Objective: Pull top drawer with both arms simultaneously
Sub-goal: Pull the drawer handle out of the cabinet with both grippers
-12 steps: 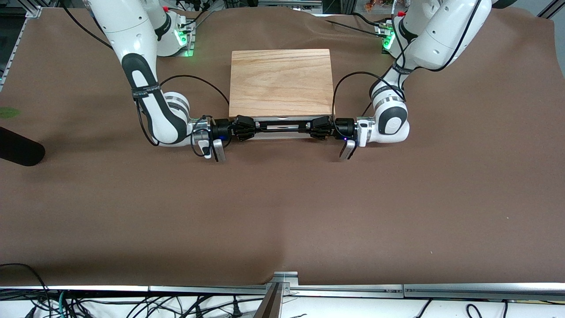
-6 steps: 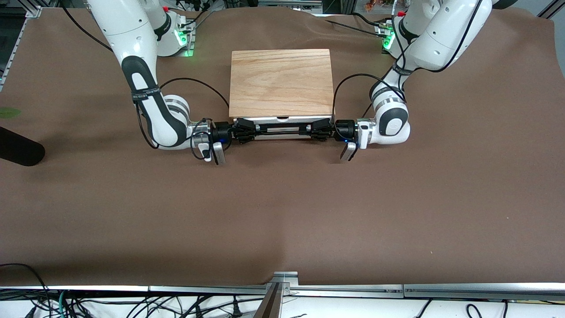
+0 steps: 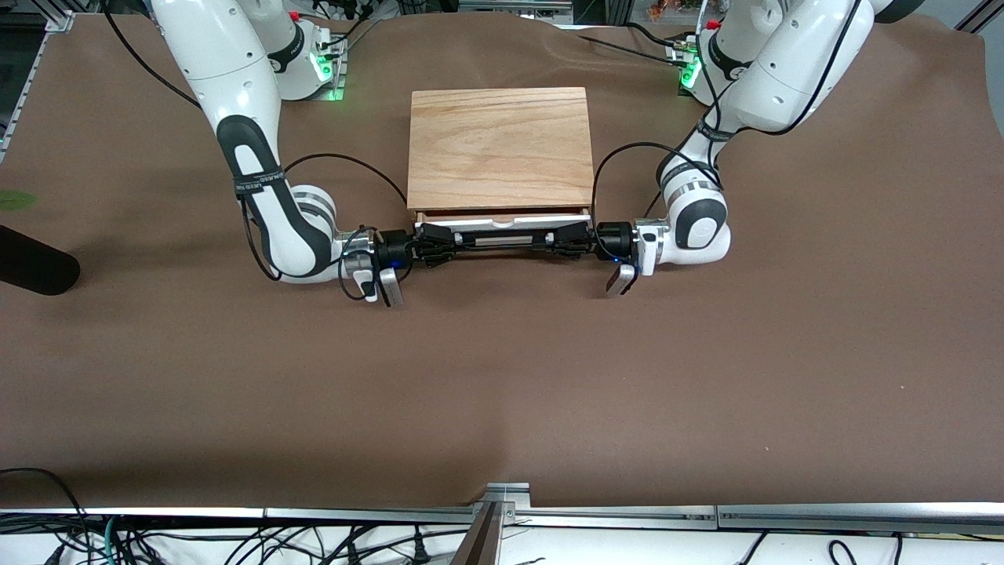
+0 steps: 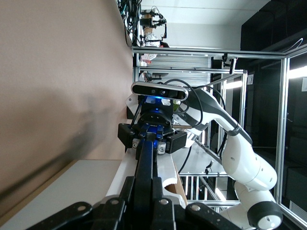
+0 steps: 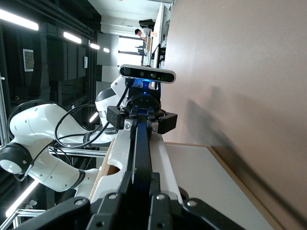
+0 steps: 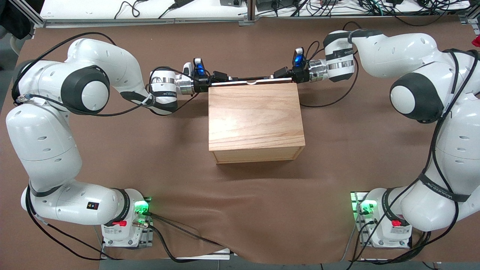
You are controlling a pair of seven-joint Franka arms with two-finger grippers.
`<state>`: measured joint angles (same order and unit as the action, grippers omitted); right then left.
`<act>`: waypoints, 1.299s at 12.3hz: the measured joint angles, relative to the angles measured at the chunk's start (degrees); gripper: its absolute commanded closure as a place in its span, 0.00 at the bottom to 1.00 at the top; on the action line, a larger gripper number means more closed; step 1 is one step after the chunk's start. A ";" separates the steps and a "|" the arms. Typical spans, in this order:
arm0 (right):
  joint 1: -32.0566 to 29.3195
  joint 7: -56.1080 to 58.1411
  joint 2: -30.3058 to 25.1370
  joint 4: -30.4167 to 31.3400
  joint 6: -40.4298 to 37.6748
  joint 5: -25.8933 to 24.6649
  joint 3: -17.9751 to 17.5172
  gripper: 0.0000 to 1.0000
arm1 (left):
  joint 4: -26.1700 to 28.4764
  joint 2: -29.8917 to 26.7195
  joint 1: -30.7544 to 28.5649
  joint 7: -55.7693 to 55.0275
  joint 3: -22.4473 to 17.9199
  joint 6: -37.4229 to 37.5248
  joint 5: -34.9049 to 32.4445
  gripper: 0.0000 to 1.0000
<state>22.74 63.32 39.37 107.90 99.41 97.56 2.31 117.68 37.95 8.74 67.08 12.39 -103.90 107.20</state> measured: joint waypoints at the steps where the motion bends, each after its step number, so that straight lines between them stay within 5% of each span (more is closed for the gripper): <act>1: -0.23 -0.51 0.72 -1.16 -0.04 -0.07 -0.05 1.00 | -0.84 0.43 0.01 -0.80 -0.17 -0.07 0.05 1.00; 16: -2.24 -10.37 11.77 -20.68 0.29 -2.04 0.24 1.00 | -16.21 7.01 1.98 -13.21 -4.66 -1.92 -4.30 1.00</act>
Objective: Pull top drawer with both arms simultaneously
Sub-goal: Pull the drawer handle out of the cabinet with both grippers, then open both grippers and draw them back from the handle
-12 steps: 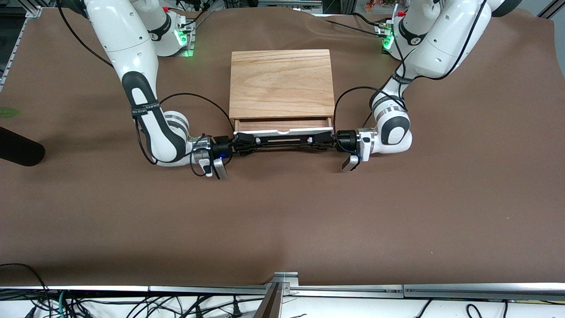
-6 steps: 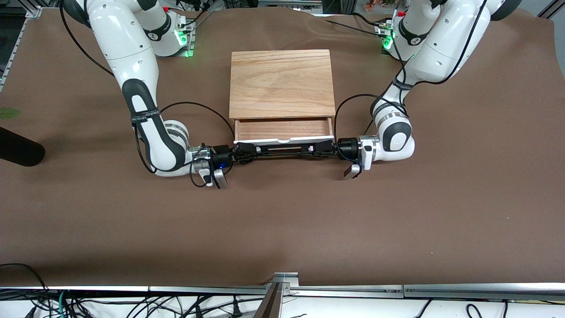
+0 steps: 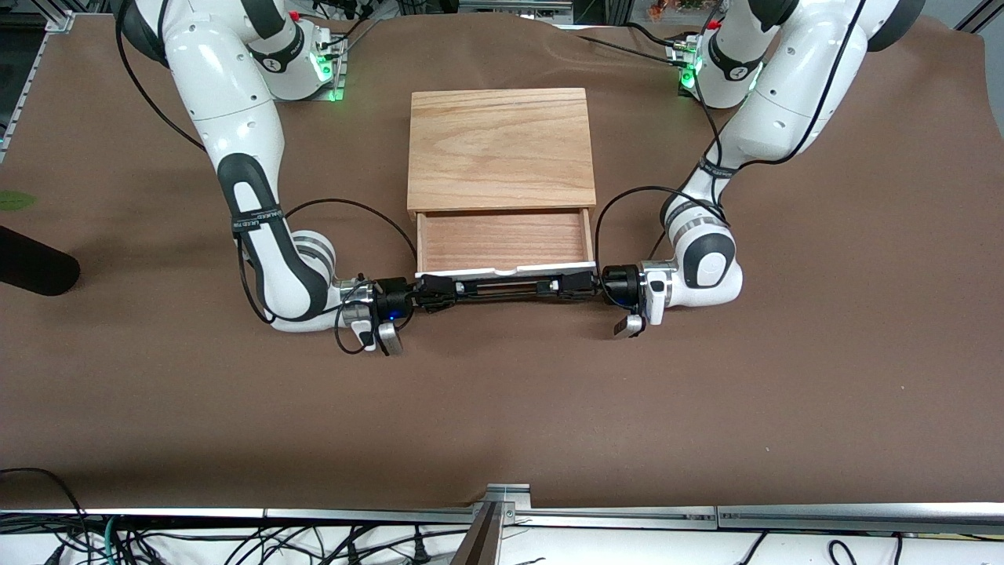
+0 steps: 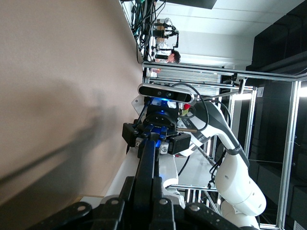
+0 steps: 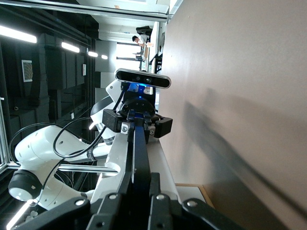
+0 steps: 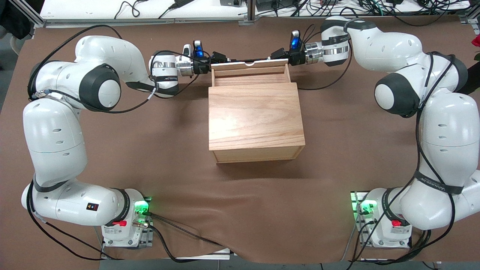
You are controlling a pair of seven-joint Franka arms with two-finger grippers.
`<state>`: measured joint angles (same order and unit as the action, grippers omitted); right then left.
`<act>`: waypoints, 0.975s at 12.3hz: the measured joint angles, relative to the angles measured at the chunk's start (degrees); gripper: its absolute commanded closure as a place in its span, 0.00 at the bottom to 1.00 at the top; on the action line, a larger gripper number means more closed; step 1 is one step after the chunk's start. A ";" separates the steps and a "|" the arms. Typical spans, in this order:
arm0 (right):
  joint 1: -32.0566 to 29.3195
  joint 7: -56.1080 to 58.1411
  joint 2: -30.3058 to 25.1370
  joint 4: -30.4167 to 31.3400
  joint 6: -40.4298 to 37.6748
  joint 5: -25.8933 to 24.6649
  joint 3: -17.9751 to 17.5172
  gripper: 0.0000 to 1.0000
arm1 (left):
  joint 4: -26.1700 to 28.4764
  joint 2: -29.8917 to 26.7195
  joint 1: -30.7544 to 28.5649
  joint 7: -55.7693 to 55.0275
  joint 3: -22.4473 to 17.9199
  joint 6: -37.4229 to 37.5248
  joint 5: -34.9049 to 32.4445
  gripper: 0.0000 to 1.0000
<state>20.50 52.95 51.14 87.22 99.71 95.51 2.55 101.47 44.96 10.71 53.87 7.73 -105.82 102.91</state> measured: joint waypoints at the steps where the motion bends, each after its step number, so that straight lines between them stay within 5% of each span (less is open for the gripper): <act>1: -0.01 -0.35 0.46 -0.85 0.02 0.07 0.08 1.00 | -0.81 0.42 0.07 -0.41 -0.19 0.00 -0.19 1.00; 8: -0.06 -1.25 1.77 -2.89 0.87 0.34 0.31 0.98 | -3.91 2.52 0.18 -1.94 -0.48 -0.03 -0.55 0.97; 9: -0.06 -1.33 1.83 -2.94 0.87 0.34 0.32 0.65 | -4.00 2.63 0.18 -1.97 -0.48 -0.03 -0.55 0.80; 10: -0.06 -1.35 1.84 -2.95 0.89 0.34 0.32 0.16 | -4.03 2.66 0.18 -1.99 -0.48 -0.03 -0.55 0.63; 11: -0.48 -1.08 1.84 -3.32 2.69 1.01 1.35 0.00 | -3.58 2.53 -0.03 -2.46 -1.06 0.87 -1.65 0.55; 12: -1.87 -0.86 1.95 -3.84 3.89 1.05 2.91 0.00 | -3.02 2.27 -0.65 -2.80 -1.79 2.58 -2.89 0.51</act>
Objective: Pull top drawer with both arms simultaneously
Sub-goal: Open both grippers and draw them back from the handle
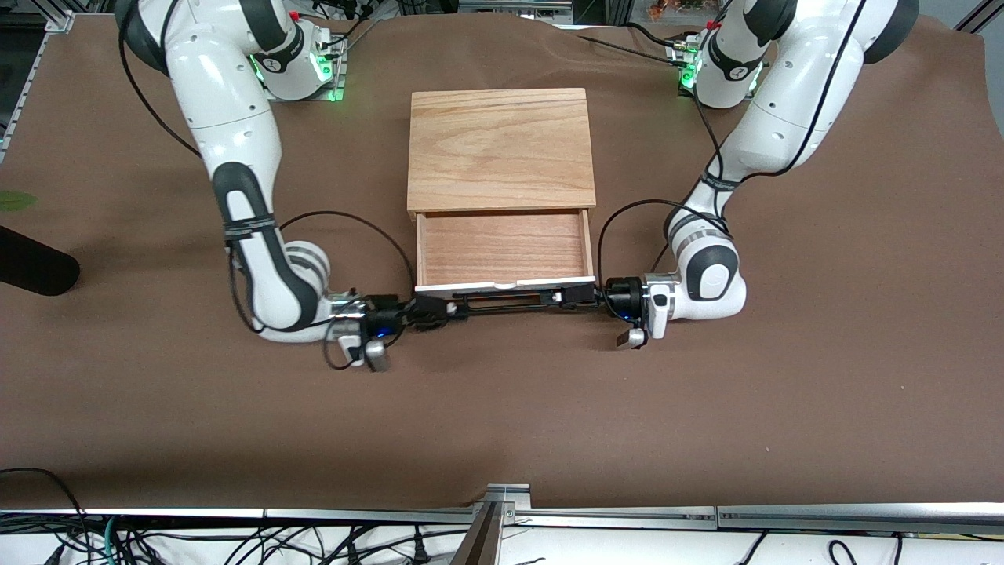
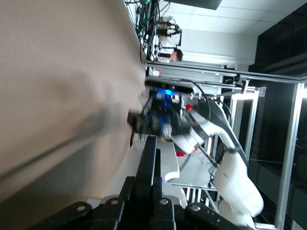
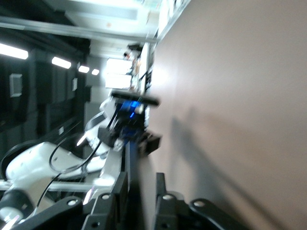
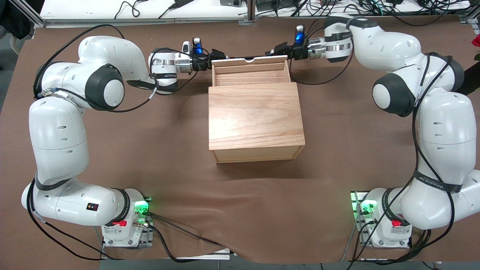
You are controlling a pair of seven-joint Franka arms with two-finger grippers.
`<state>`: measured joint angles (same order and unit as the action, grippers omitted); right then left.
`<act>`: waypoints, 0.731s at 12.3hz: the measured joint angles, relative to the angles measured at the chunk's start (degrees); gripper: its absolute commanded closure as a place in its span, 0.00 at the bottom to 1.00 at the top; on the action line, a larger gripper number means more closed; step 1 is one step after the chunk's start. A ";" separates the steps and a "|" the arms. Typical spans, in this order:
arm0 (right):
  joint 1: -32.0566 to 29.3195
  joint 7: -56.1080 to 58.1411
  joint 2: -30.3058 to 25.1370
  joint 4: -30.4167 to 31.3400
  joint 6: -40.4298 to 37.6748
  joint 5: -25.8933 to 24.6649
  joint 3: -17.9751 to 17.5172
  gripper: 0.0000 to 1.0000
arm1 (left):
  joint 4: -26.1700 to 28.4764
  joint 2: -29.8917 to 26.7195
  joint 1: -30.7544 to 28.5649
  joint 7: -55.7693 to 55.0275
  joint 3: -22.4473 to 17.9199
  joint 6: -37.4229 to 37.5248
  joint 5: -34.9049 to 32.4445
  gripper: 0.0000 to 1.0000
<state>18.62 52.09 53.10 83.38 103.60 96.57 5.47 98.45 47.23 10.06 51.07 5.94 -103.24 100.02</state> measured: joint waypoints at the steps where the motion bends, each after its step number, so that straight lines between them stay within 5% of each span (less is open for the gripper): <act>1: -1.94 0.42 0.25 -0.25 -0.06 -0.02 0.88 0.00 | 0.74 -0.16 -0.63 -0.04 -0.51 0.62 -0.86 0.43; 2: -3.39 0.70 0.48 -0.33 -0.29 -0.09 1.02 0.00 | 1.43 -0.16 -1.06 0.05 -0.75 0.69 -1.29 0.15; 3: -3.76 0.88 0.58 -0.35 -0.33 -0.61 1.34 0.00 | 2.14 -0.17 -1.21 0.16 -0.89 0.69 -1.43 0.00; 6: -2.36 -0.74 0.23 -2.00 -0.18 -8.31 5.59 0.00 | 2.86 -0.44 -1.41 0.21 -1.03 0.68 -1.45 0.00; 9: -2.47 -7.94 -3.87 -5.59 -0.82 -25.15 10.83 0.00 | 2.75 -3.24 -3.97 -1.51 -2.20 0.66 -7.94 0.00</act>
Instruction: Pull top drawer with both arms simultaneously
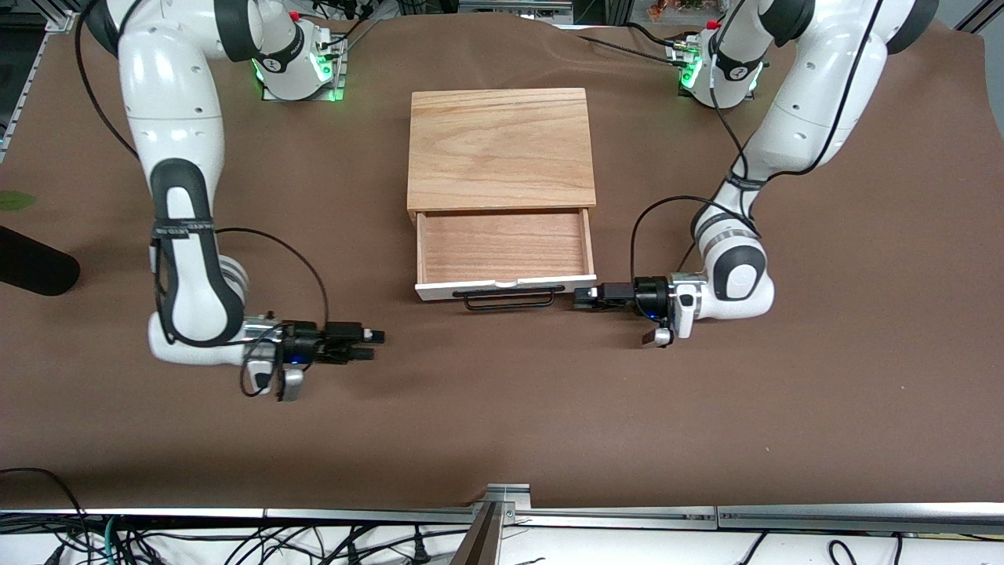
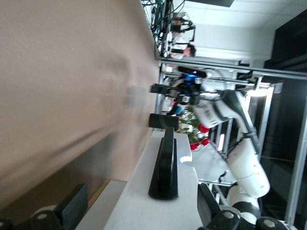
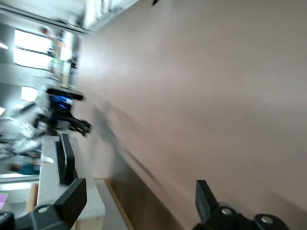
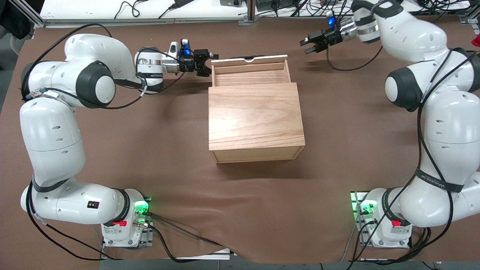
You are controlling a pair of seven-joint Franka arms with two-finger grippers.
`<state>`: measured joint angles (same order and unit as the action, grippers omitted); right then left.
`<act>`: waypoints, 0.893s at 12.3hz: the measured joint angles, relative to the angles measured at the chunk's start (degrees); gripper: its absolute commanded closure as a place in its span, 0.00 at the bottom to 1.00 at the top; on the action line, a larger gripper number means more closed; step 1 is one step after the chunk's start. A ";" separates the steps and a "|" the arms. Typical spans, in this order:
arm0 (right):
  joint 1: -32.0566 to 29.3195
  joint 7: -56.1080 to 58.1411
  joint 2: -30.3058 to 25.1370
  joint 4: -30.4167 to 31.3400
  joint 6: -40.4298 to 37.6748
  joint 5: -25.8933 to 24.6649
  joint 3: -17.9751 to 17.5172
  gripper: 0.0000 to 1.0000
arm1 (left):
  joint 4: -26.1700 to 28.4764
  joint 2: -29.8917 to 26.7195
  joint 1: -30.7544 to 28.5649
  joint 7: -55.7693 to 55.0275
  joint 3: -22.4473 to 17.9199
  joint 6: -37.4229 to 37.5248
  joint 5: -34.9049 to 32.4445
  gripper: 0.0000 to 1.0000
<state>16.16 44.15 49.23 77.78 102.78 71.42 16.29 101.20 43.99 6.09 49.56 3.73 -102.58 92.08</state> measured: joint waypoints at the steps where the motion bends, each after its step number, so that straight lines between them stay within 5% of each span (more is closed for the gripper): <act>1: -0.18 -2.42 -2.29 -0.82 -0.79 -6.25 1.02 0.00 | -0.17 -1.60 -1.46 -1.15 -0.71 0.01 -3.02 0.00; 6: -0.17 -7.70 -12.17 -1.33 -8.18 -33.57 8.12 0.00 | -0.76 -15.08 -6.70 -17.76 -1.98 0.04 -25.06 0.00; 11: 1.86 -24.80 -21.73 -3.10 -16.04 -54.61 9.04 0.00 | 0.21 -33.20 -6.85 -35.02 -2.48 1.05 -57.55 0.00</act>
<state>18.01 19.35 27.50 74.69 86.75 16.81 25.34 101.41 10.79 -0.76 14.54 1.25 -101.53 34.53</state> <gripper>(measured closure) 0.000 0.000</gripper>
